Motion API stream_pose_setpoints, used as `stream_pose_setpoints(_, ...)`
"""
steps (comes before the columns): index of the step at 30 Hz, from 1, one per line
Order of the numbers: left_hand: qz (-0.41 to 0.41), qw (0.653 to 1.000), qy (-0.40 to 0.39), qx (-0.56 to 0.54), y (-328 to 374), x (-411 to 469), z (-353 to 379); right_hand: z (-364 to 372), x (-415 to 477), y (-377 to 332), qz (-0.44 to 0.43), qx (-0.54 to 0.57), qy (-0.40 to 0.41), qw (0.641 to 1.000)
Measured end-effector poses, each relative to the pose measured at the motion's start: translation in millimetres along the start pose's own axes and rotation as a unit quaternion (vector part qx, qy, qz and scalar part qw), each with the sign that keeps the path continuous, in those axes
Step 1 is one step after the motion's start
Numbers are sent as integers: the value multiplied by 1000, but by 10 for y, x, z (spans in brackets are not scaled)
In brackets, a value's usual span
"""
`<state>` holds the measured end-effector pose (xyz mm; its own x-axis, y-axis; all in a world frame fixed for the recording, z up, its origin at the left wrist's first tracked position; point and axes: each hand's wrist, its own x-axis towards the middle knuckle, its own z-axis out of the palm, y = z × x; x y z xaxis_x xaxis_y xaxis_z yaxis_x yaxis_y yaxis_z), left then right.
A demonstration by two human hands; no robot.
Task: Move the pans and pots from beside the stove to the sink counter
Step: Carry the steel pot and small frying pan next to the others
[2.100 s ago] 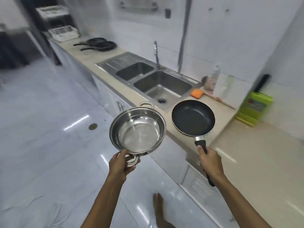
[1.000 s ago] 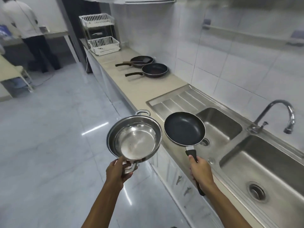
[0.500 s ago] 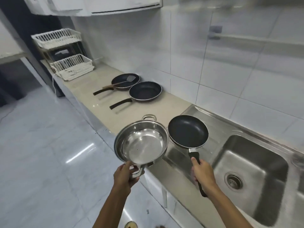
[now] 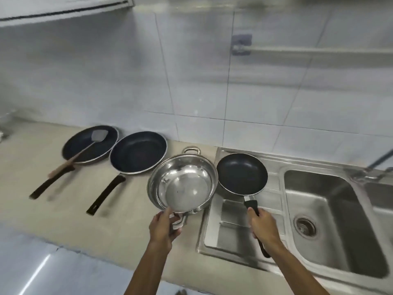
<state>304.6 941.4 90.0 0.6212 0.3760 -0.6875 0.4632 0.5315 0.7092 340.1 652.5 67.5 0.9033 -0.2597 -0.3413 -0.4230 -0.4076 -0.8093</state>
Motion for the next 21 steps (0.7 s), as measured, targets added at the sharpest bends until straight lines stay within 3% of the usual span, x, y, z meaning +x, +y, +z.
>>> stream_pose_setpoints(11, -29, 993, -77, 88, 631, 836, 130, 482, 171, -222, 91, 24, 93, 991)
stream_pose_setpoints(21, -24, 993, -76, 86, 736, 1139, 195, 623, 491, -330, 103, 18, 93, 990)
